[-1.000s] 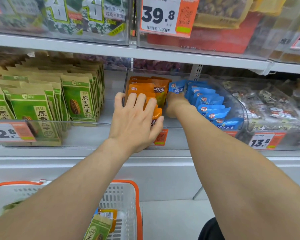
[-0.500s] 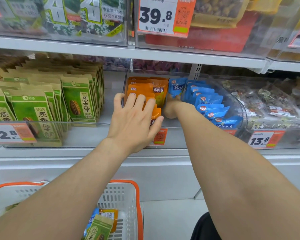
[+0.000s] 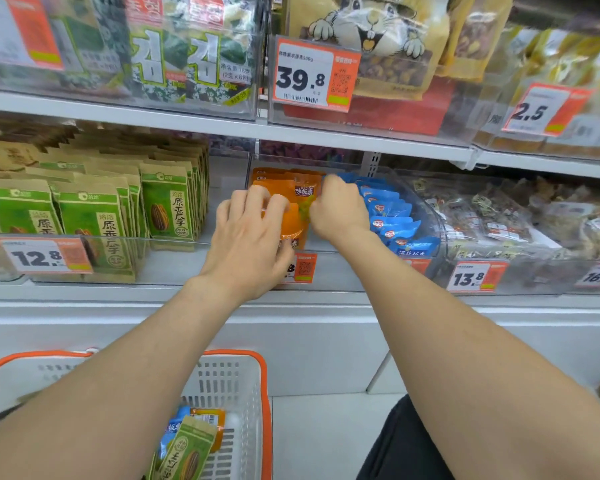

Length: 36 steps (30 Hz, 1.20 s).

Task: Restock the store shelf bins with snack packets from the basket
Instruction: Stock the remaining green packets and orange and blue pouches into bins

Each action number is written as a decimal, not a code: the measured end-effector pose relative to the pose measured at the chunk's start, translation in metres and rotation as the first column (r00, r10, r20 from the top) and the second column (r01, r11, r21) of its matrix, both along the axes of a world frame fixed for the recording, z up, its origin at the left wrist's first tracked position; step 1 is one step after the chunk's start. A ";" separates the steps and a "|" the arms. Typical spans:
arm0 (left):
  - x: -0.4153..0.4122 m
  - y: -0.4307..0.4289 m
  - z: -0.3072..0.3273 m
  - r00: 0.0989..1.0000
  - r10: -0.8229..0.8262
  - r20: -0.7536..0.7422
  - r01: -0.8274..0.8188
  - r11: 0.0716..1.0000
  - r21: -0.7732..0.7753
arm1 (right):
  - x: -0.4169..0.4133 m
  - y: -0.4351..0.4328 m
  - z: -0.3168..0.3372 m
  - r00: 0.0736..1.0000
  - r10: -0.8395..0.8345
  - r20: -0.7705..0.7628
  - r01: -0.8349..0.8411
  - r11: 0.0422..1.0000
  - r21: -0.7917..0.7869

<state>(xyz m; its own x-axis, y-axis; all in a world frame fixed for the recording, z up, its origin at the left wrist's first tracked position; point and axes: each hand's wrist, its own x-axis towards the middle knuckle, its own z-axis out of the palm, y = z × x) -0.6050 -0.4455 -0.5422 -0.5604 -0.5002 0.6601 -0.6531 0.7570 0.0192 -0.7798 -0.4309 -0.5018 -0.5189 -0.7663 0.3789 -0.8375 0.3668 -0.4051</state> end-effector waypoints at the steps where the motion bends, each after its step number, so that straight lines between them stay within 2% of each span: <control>1: 0.005 0.004 0.003 0.999 0.036 -0.014 -0.036 0.999 -0.017 | 0.013 0.009 0.008 1.000 -0.001 0.000 0.001 0.996 -0.094; 3: 0.016 0.014 0.007 0.996 0.083 -0.022 -0.083 0.997 0.004 | 0.040 0.025 0.019 0.999 0.048 -0.013 -0.050 0.979 -0.196; 5: 0.030 0.020 0.007 0.993 0.119 0.028 -0.122 0.978 0.167 | 0.069 0.041 0.022 0.984 0.165 -0.064 -0.174 0.970 -0.170; 7: 0.048 0.021 0.002 0.973 0.165 0.159 -0.212 0.913 0.349 | 0.098 0.057 0.018 0.952 0.276 -0.131 -0.285 0.957 -0.056; 9: 0.069 0.019 -0.006 0.933 0.127 0.338 -0.268 0.870 0.414 | 0.122 0.068 0.009 0.912 0.367 -0.181 -0.352 0.929 0.109; 11: 0.087 0.019 -0.016 0.867 0.074 0.494 -0.333 0.822 0.462 | 0.143 0.077 -0.002 0.880 0.450 -0.151 -0.401 0.875 0.269; 13: 0.101 0.025 -0.033 0.818 0.044 0.574 -0.406 0.751 0.521 | 0.161 0.085 -0.018 0.856 0.507 -0.104 -0.432 0.810 0.397; 16: 0.116 0.041 -0.079 0.789 -0.028 0.613 -0.433 0.683 0.589 | 0.182 0.095 -0.055 0.828 0.559 -0.045 -0.436 0.691 0.576; 19: 0.135 0.056 -0.138 0.755 -0.072 0.652 -0.481 0.616 0.624 | 0.192 0.106 -0.107 0.797 0.602 0.045 -0.430 0.513 0.743; 21: 0.150 0.066 -0.169 0.741 -0.106 0.663 -0.500 0.572 0.650 | 0.196 0.115 -0.143 0.770 0.626 0.127 -0.448 0.388 0.805; 23: 0.164 0.075 -0.194 0.734 -0.154 0.662 -0.509 0.521 0.686 | 0.199 0.125 -0.172 0.742 0.657 0.135 -0.422 0.300 0.856; 28: 0.187 0.092 -0.242 0.699 -0.253 0.669 -0.514 0.473 0.716 | 0.203 0.144 -0.214 0.664 0.746 0.044 -0.319 0.229 0.919; 32: 0.186 0.095 -0.269 0.684 -0.258 0.682 -0.512 0.496 0.701 | 0.205 0.156 -0.225 0.585 0.811 0.021 -0.266 0.167 0.949; 36: 0.176 0.085 -0.283 0.737 -0.214 0.641 -0.536 0.393 0.747 | 0.201 0.159 -0.232 0.616 0.787 -0.033 -0.260 0.243 0.935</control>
<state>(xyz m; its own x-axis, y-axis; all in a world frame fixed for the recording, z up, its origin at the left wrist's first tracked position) -0.4287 -0.3607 -0.8250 -0.4173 -0.6668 -0.6174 -0.8947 0.4207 0.1504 -0.5790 -0.2721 -0.7334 0.1614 -0.8095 -0.5645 -0.9125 -0.3404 0.2271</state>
